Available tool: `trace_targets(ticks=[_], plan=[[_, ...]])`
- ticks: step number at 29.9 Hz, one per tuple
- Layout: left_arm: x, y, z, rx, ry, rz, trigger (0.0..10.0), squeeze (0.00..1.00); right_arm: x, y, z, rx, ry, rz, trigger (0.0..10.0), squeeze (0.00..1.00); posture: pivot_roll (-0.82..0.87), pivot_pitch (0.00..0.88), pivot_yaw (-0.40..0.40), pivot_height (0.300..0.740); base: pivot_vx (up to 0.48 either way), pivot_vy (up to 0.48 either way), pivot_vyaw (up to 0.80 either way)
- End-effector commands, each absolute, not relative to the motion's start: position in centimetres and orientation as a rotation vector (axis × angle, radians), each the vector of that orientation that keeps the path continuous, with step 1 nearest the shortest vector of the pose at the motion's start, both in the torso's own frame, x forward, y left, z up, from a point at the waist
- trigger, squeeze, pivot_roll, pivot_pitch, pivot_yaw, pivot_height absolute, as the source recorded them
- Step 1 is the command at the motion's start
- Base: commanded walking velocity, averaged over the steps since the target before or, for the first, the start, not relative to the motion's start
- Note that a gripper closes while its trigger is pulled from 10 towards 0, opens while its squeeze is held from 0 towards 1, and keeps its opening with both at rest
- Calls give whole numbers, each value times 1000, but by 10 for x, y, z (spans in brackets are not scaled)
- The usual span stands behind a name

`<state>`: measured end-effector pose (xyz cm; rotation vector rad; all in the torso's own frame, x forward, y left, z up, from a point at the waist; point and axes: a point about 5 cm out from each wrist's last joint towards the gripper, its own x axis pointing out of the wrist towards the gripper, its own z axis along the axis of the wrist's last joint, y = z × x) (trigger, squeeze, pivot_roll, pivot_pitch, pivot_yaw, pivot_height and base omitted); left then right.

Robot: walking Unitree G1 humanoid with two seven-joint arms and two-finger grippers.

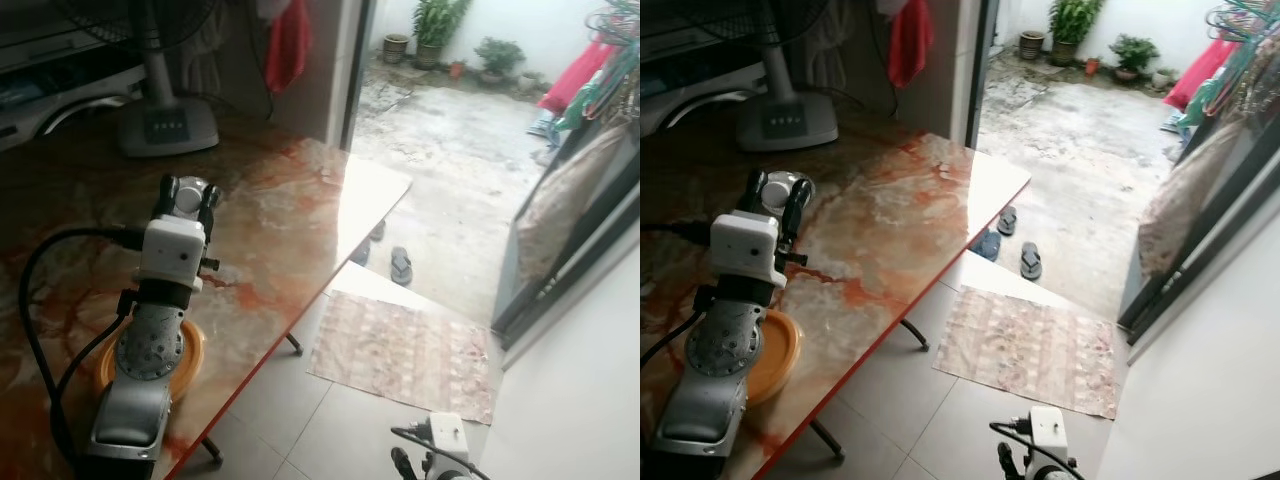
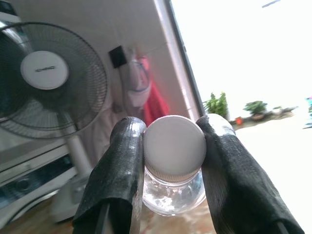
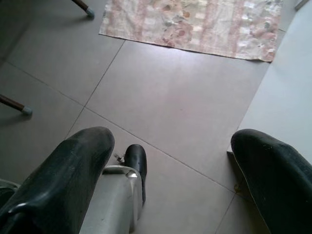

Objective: Restocking fridge

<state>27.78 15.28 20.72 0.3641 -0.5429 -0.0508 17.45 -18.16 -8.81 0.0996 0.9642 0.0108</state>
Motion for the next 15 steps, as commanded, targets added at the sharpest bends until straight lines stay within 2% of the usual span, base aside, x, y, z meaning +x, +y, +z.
trace_targets(ticks=[1,15], plan=[[277,158,215,367,-577,-34,10000,0,179,-178,-86,111,951,11,10000,0,136,3,-59,740,0,0,-800],[277,156,216,355,-583,-40,10000,0,180,-179,-86,107,951,16,10000,0,135,12,-63,740,0,0,-800]])
